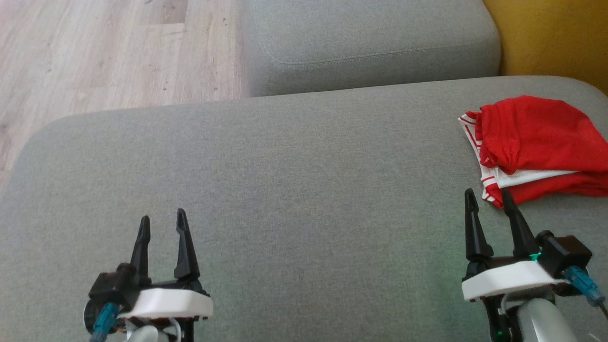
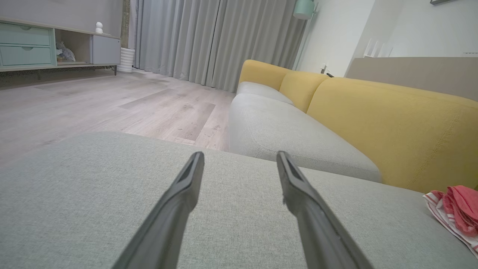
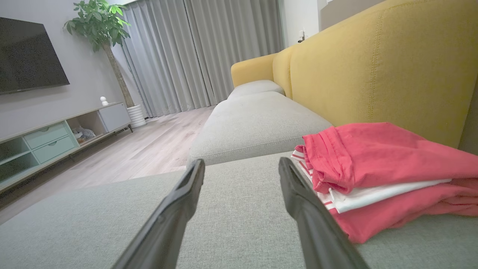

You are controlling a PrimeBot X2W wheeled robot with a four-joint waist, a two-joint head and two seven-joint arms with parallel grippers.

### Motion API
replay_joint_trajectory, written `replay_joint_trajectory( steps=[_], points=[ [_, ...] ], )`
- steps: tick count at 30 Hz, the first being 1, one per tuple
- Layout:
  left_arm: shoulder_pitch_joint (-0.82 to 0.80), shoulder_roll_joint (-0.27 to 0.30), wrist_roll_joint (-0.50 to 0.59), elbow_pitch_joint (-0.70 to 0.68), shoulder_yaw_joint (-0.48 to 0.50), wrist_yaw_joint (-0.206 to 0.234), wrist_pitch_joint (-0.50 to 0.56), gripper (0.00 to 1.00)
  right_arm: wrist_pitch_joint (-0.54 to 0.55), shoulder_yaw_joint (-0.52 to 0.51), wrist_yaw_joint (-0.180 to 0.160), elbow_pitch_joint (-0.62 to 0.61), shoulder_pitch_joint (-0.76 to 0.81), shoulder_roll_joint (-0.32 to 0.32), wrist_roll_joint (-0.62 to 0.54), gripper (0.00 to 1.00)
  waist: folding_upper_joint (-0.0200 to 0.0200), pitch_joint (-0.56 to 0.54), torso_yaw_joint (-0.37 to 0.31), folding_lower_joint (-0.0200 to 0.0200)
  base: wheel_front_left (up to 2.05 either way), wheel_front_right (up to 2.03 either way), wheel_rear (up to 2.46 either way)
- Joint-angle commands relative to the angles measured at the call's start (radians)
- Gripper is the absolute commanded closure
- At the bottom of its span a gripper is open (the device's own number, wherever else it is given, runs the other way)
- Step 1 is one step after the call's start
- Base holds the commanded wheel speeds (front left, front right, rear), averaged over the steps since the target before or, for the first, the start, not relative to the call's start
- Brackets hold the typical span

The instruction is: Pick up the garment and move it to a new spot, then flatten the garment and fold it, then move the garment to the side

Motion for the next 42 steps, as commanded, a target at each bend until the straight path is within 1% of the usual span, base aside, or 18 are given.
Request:
replay_joint_trajectory(
  steps=[1, 7, 19, 22, 23, 24, 26, 42],
  points=[
    [-0.022, 0.007, -0.003, -0.027, 0.028, -0.003, -0.008, 0.00, -0.014, 0.027, -0.001, -0.039, -0.035, -0.003, 0.009, 0.00, -0.0001, 0.001, -0.001, 0.0000, 0.00, 0.00, 0.00],
    [-0.023, 0.007, -0.004, -0.026, 0.032, -0.004, -0.008, 0.00, -0.014, 0.029, -0.001, -0.041, -0.032, -0.003, 0.010, 0.00, -0.0001, 0.003, -0.005, 0.0000, 0.00, 0.00, 0.00],
    [-0.020, 0.007, -0.039, -0.008, 0.030, -0.030, -0.008, 0.00, -0.014, 0.041, -0.001, -0.048, -0.018, -0.003, 0.025, 0.00, -0.0001, 0.009, -0.008, 0.0000, 0.00, 0.00, 0.00],
    [-0.017, 0.007, -0.063, -0.001, 0.031, -0.033, -0.008, 0.00, -0.014, 0.042, -0.001, -0.048, -0.020, -0.003, 0.026, 0.00, -0.0001, 0.012, -0.010, 0.0000, 0.00, 0.00, 0.00],
    [-0.017, 0.007, -0.069, 0.000, 0.032, -0.032, -0.008, 1.00, -0.014, 0.042, -0.001, -0.048, -0.020, -0.003, 0.025, 1.00, -0.0001, 0.013, -0.010, 0.0000, 0.00, 0.00, 0.00],
    [0.000, 0.000, -0.071, 0.032, 0.003, -0.030, 0.001, 1.00, 0.000, 0.014, 0.000, -0.007, 0.002, 0.000, 0.018, 1.00, -0.0001, 0.013, -0.010, 0.0000, 0.00, 0.00, 0.00],
    [0.010, -0.001, -0.070, 0.067, 0.001, -0.030, 0.006, 1.00, 0.002, 0.014, 0.000, 0.030, 0.010, 0.001, 0.017, 1.00, -0.0001, 0.013, -0.010, 0.0001, 0.00, 0.00, 0.00],
    [0.001, 0.000, -0.220, 0.054, 0.033, -0.045, 0.053, 1.00, 0.043, 0.001, 0.000, 0.020, 0.002, -0.003, 0.197, 1.00, -0.0001, 0.016, -0.010, 0.0001, 0.00, 0.00, 0.00]
  ],
)
